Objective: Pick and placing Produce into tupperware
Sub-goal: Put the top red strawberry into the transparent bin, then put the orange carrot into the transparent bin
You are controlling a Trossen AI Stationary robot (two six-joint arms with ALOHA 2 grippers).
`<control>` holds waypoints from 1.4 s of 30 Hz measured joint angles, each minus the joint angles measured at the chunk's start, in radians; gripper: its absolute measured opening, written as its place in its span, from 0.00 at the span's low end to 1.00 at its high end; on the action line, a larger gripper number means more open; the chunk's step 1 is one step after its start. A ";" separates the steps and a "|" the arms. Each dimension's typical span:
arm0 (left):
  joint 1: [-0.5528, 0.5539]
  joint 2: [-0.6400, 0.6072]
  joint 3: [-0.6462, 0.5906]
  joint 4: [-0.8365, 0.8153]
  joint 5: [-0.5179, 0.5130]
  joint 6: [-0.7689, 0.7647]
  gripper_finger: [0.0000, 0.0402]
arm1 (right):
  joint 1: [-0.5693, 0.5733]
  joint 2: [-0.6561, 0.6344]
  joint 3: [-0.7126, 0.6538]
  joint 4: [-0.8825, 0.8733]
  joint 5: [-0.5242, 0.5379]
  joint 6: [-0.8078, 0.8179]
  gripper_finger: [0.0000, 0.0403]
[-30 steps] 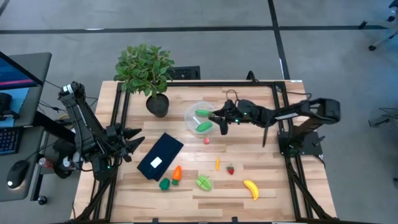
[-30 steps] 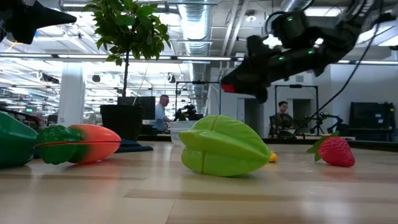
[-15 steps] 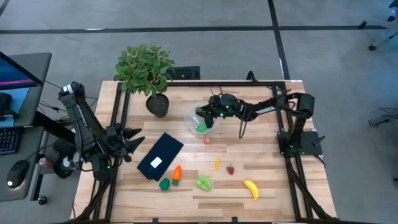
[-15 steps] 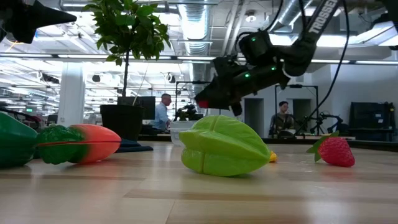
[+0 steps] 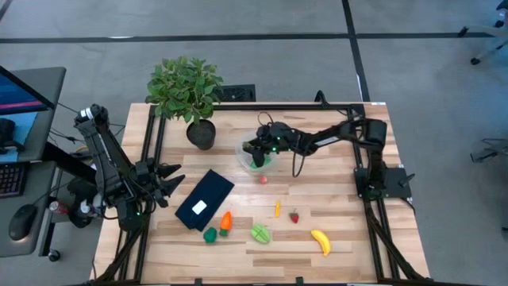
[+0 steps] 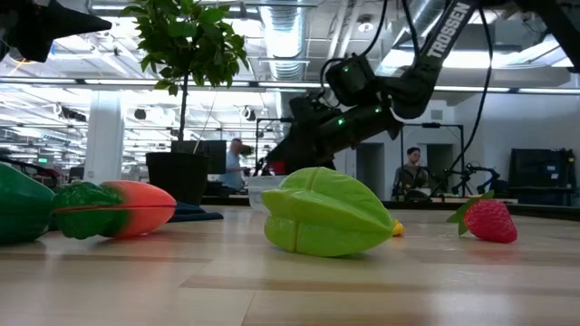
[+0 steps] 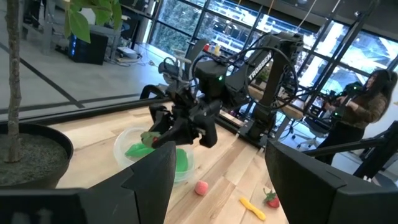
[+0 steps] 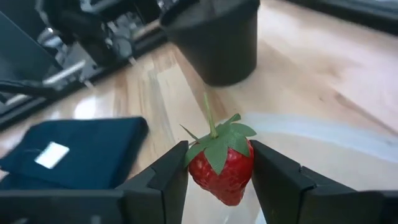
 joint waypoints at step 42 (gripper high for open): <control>0.000 0.000 0.000 0.026 0.128 -0.119 0.59 | 0.066 -0.435 0.023 -0.513 -0.029 -0.272 0.49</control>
